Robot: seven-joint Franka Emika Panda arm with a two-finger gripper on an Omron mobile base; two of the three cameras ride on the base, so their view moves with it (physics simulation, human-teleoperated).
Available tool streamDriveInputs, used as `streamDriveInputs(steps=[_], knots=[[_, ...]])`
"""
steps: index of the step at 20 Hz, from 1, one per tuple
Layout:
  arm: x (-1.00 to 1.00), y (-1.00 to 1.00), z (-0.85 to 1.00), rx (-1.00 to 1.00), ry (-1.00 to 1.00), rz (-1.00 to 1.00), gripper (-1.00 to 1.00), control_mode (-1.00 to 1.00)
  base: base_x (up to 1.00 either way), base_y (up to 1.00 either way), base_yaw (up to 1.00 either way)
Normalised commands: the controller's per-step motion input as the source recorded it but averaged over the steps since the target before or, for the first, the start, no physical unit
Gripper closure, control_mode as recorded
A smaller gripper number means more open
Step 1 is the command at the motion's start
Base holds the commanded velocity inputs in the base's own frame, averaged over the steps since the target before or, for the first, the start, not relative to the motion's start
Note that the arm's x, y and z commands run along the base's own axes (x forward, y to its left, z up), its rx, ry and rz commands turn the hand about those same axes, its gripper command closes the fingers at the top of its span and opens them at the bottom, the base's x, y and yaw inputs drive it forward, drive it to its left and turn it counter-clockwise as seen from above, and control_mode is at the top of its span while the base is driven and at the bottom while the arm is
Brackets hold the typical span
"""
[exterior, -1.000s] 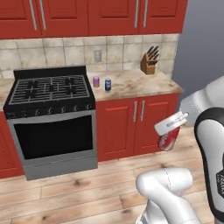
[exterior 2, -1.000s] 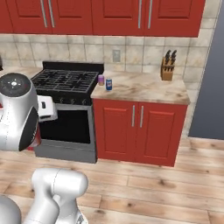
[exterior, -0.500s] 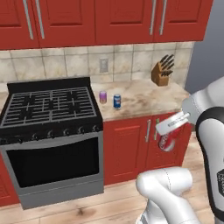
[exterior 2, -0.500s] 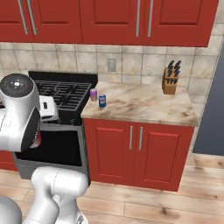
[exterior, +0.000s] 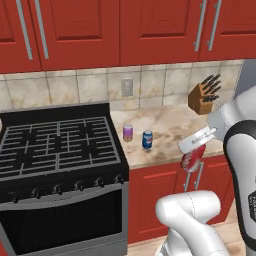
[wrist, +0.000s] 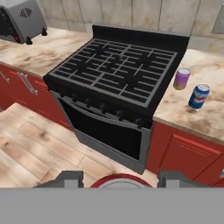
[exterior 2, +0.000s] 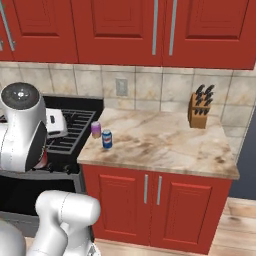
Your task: Four empty soda cans are scattered around the kitchen. Gather all the cans and cluster them next to the stove for recycling.
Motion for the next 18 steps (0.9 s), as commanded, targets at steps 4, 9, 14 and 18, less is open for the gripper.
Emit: streamDriveInputs(steps=[4,9,14,18], knots=[[0.32,-0.01,-0.12,0.00,0.00,0.01,1.00,-1.00,0.13,0.00,0.00],[0.54,0.00,-0.19,0.00,-0.01,0.00,1.00,-1.00,0.00,0.00,0.00],[0.59,0.07,-0.26,-0.01,-0.01,0.00,1.00,-1.00,0.00,0.00,0.00],[0.66,0.11,-0.30,-0.01,-0.01,0.00,1.00,-1.00,0.00,0.00,0.00]])
